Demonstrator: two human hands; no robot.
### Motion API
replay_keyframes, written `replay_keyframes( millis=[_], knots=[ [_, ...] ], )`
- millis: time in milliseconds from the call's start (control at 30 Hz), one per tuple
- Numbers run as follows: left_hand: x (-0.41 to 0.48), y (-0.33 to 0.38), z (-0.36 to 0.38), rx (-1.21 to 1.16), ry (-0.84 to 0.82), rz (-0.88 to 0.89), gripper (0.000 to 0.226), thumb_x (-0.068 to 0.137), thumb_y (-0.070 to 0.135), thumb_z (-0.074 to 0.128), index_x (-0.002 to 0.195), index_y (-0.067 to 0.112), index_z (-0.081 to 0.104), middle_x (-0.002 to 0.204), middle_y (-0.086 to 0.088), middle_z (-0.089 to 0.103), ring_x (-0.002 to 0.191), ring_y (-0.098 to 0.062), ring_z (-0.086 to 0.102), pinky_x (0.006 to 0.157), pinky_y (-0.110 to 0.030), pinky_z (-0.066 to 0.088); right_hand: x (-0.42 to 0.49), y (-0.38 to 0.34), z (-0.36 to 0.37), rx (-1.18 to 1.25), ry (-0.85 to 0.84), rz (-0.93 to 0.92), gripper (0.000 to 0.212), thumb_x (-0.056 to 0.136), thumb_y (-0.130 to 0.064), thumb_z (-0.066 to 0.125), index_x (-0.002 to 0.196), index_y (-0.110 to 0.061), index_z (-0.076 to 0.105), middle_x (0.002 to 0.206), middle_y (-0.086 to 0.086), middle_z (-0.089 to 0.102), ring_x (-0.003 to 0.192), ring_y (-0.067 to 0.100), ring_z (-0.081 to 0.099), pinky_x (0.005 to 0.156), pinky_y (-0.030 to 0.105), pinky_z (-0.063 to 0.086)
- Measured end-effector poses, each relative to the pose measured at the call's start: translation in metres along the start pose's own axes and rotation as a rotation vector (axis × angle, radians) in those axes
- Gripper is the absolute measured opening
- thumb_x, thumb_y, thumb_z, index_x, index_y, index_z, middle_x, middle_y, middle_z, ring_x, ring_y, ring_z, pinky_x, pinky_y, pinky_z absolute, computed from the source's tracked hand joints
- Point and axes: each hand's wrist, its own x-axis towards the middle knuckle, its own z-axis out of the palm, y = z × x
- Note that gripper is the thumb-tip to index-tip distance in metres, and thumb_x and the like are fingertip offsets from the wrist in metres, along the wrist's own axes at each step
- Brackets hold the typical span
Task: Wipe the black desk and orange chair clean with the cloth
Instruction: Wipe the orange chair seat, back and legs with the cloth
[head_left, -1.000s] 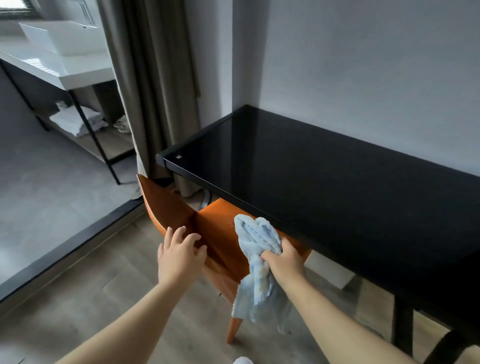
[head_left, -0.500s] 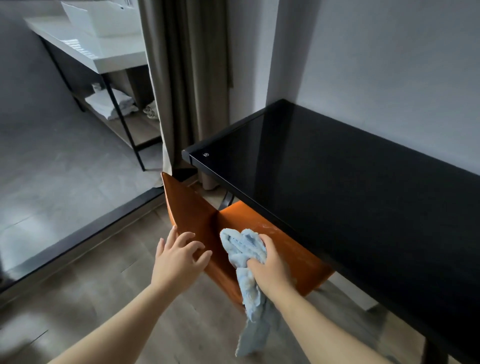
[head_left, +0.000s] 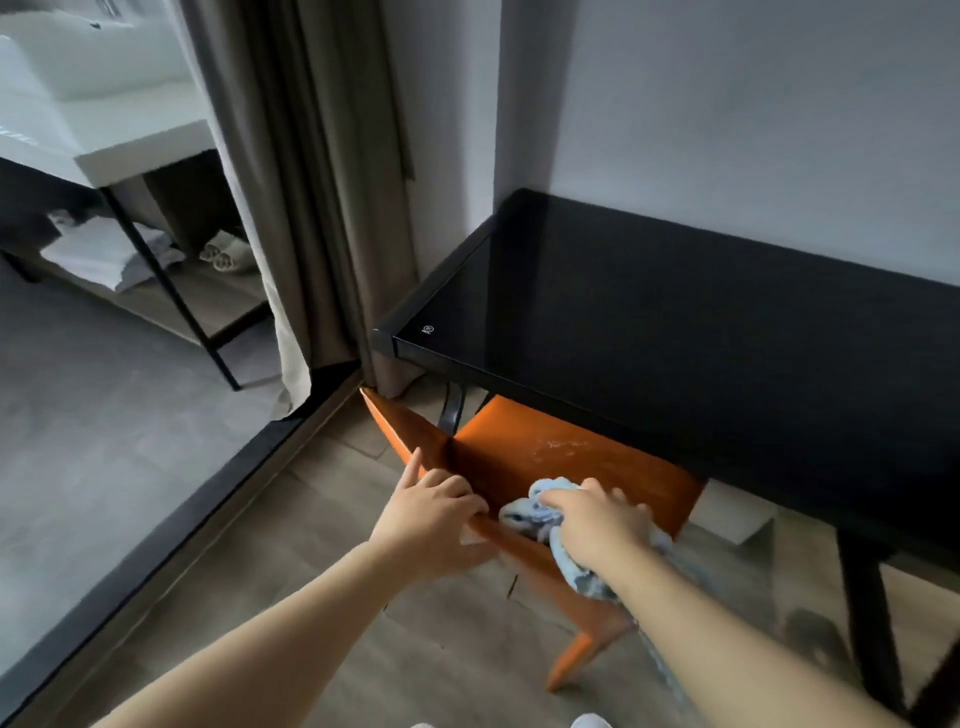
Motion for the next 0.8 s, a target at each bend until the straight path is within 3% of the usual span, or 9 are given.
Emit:
replay_keyframes(
  millis=[67,133,200,267,333,400,533,800],
  knots=[
    [0.003,-0.003,0.001,0.037,0.003,0.062,0.049,0.084,0.061,0.047,0.128,0.039,0.05,0.127,0.013,0.05,0.127,-0.014,0.038,0.116,-0.042,-0.001,-0.008,0.002,-0.003,-0.015,0.034,-0.083,0.05,0.097,-0.021,0.036,0.135,-0.054,0.035,0.139,-0.002,0.039,0.124,0.026,0.036,0.101,0.043,0.031],
    [0.007,-0.006,0.0,0.046,0.027,0.089,0.045,0.086,0.058,0.046,0.125,0.036,0.052,0.123,0.011,0.051,0.122,-0.016,0.042,0.113,-0.035,0.006,-0.018,0.002,-0.003,0.054,0.023,-0.163,0.042,0.096,-0.038,0.037,0.135,-0.054,0.037,0.144,-0.004,0.037,0.128,0.025,0.034,0.103,0.044,0.026],
    [0.012,-0.009,0.002,0.071,0.034,0.121,0.045,0.086,0.059,0.047,0.123,0.035,0.053,0.121,0.009,0.053,0.117,-0.017,0.044,0.109,-0.032,0.016,-0.027,-0.003,0.001,0.031,-0.028,-0.156,0.059,0.083,-0.07,0.041,0.138,-0.051,0.032,0.151,-0.003,0.027,0.135,0.027,0.025,0.106,0.051,0.021],
    [0.016,-0.012,0.003,0.085,0.05,0.16,0.043,0.085,0.059,0.048,0.121,0.036,0.054,0.117,0.01,0.054,0.112,-0.017,0.046,0.102,-0.029,0.024,-0.034,-0.011,0.012,-0.139,-0.006,-0.126,0.081,0.069,-0.079,0.049,0.14,-0.044,0.029,0.153,0.003,0.02,0.137,0.032,0.018,0.104,0.06,0.019],
    [0.02,-0.015,0.002,0.086,0.041,0.19,0.041,0.085,0.059,0.05,0.12,0.038,0.053,0.116,0.011,0.052,0.11,-0.016,0.045,0.098,-0.028,0.028,-0.036,-0.019,0.024,-0.315,0.095,-0.094,0.08,0.071,-0.07,0.059,0.138,-0.036,0.033,0.147,0.008,0.025,0.133,0.035,0.022,0.1,0.063,0.02],
    [0.026,-0.018,-0.002,0.113,-0.007,0.235,0.039,0.086,0.053,0.054,0.122,0.038,0.051,0.117,0.01,0.051,0.11,-0.016,0.046,0.095,-0.028,0.032,-0.035,-0.023,0.03,-0.372,0.177,-0.047,0.065,0.079,-0.055,0.063,0.134,-0.031,0.039,0.141,0.008,0.032,0.129,0.036,0.029,0.1,0.062,0.024],
    [0.037,-0.019,-0.005,0.286,-0.1,0.257,0.029,0.09,0.031,0.055,0.119,0.031,0.053,0.113,0.005,0.059,0.105,-0.019,0.057,0.091,-0.031,0.043,-0.028,-0.021,0.03,-0.365,0.203,-0.043,0.046,0.087,-0.039,0.059,0.131,-0.031,0.045,0.136,0.008,0.04,0.123,0.036,0.038,0.096,0.057,0.031],
    [0.039,-0.015,-0.002,0.378,-0.109,0.266,0.021,0.094,0.03,0.049,0.113,0.023,0.055,0.103,0.001,0.065,0.095,-0.021,0.063,0.083,-0.031,0.049,-0.031,-0.017,0.024,-0.338,0.249,-0.167,0.031,0.088,-0.024,0.055,0.119,-0.026,0.056,0.116,0.005,0.052,0.108,0.031,0.052,0.085,0.043,0.04]
  ],
)
